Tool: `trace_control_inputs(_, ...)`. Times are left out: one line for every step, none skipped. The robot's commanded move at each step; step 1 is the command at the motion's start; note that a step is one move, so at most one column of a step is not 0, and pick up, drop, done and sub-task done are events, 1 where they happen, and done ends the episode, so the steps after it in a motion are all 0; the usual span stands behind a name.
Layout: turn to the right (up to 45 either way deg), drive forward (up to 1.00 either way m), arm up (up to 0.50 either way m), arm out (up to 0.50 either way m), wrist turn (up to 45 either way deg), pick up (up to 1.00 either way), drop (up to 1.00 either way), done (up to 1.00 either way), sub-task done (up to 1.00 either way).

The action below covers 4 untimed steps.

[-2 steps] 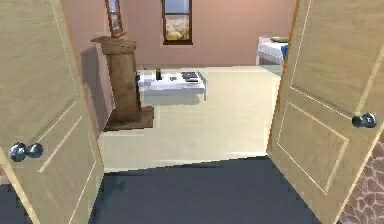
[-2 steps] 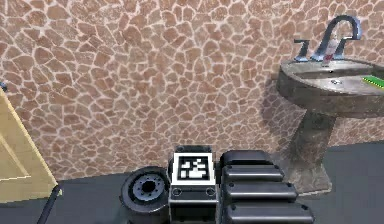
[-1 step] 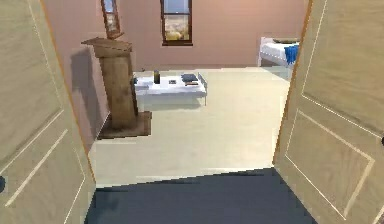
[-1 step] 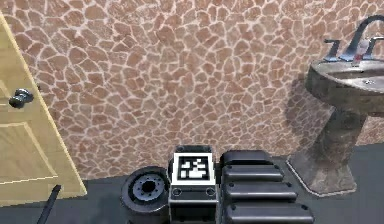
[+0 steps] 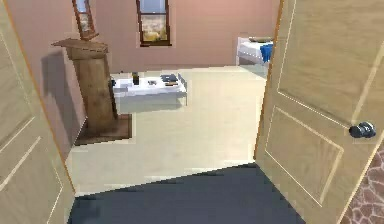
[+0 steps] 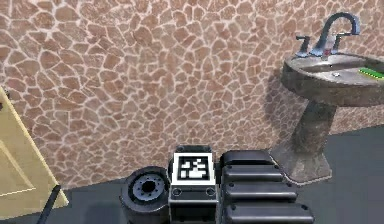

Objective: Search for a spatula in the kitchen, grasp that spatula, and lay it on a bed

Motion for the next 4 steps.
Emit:
trace_control_inputs(0.0, 1.0, 0.0, 0.0, 0.0, 0.0, 0.0, 0.0, 0.0)
trace_control_inputs(3.0, 0.0, 0.0, 0.0, 0.0, 0.0, 0.0, 0.0, 0.0)
trace_control_inputs(-9.0, 0.0, 0.0, 0.0, 0.0, 0.0, 0.0, 0.0, 0.0)
trace_control_inputs(0.0, 1.0, 0.0, 0.0, 0.0, 0.0, 0.0, 0.0, 0.0)
